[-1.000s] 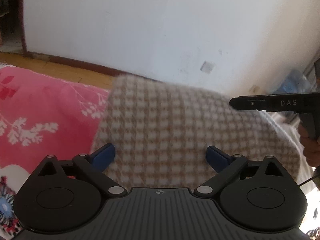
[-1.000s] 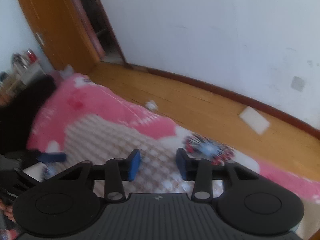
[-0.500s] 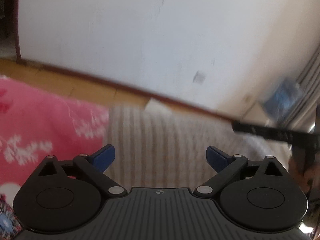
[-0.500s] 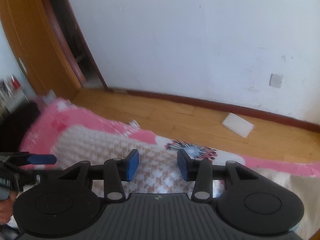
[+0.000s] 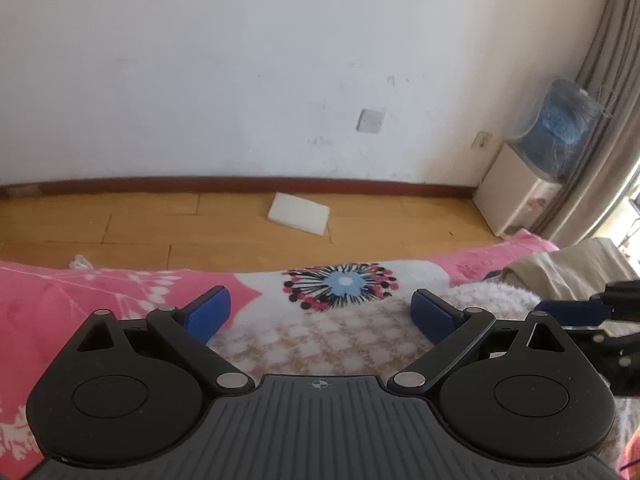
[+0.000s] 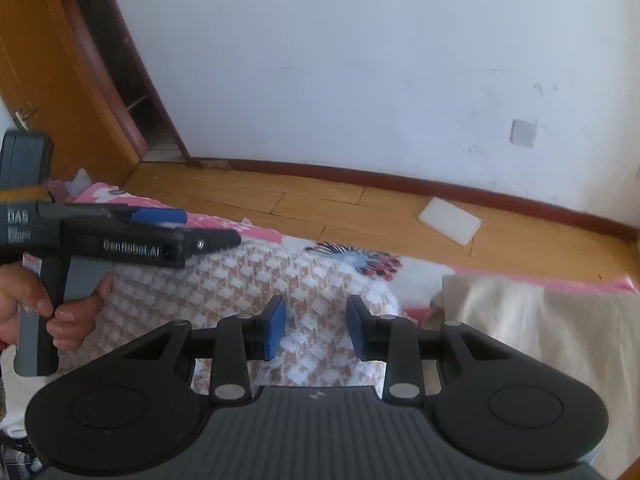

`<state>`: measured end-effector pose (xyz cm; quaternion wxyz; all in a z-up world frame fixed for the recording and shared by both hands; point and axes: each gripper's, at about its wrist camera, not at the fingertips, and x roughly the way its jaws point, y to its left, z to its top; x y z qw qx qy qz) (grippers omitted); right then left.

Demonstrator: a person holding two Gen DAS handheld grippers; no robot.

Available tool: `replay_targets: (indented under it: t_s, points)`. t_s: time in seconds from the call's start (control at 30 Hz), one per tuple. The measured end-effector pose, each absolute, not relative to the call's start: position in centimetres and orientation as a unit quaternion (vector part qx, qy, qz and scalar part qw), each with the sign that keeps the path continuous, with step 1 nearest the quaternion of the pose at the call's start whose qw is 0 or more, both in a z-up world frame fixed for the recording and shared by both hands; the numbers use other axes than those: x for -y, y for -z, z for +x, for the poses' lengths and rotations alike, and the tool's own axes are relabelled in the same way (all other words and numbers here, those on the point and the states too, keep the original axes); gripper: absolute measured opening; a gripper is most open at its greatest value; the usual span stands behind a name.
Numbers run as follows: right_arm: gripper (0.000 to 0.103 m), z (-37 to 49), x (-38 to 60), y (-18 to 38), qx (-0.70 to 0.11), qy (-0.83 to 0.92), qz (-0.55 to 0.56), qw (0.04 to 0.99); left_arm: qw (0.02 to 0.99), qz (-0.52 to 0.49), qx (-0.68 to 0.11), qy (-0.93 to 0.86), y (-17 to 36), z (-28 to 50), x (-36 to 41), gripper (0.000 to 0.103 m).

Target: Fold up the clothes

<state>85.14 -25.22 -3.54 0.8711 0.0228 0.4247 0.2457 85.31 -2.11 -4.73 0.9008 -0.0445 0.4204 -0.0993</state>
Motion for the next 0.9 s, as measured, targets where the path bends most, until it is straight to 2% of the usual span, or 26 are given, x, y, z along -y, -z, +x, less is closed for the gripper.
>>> replay_targets:
  t_s: [0.13, 0.27, 0.43, 0.53, 0.67, 0.83, 0.9]
  points:
    - [0.035, 85.6, 25.7, 4.4, -0.426, -0.239, 0.044, 0.872, 0.892, -0.043, -0.441, 0.094, 4.8, 85.8, 1.9, 0.098]
    - [0.036, 86.2, 27.0, 3.1, -0.44, -0.254, 0.075, 0.858, 0.9, -0.052, -0.429, 0.06, 0.7, 83.9, 0.3, 0.096]
    - [0.037, 84.8, 29.8, -2.3, -0.42, -0.305, 0.082, 0.851, 0.908, -0.092, -0.408, 0.031, -4.8, 76.5, -0.6, 0.097]
    - [0.037, 82.9, 29.4, -4.5, -0.42, -0.375, 0.06, 0.824, 0.888, -0.133, -0.439, 0.028, -3.8, 72.2, 1.3, 0.097]
    - [0.037, 79.7, 26.6, -3.7, -0.447, -0.451, -0.024, 0.772, 0.857, -0.202, -0.474, 0.008, 0.0, 68.2, 3.6, 0.095]
    - [0.036, 77.5, 23.4, 3.4, -0.491, -0.387, -0.21, 0.752, 0.863, -0.234, -0.447, -0.021, 2.9, 65.5, 5.1, 0.095]
    - [0.036, 76.8, 23.0, 3.7, -0.485, -0.378, -0.228, 0.755, 0.866, -0.255, -0.43, -0.023, 2.7, 64.5, 4.9, 0.095]
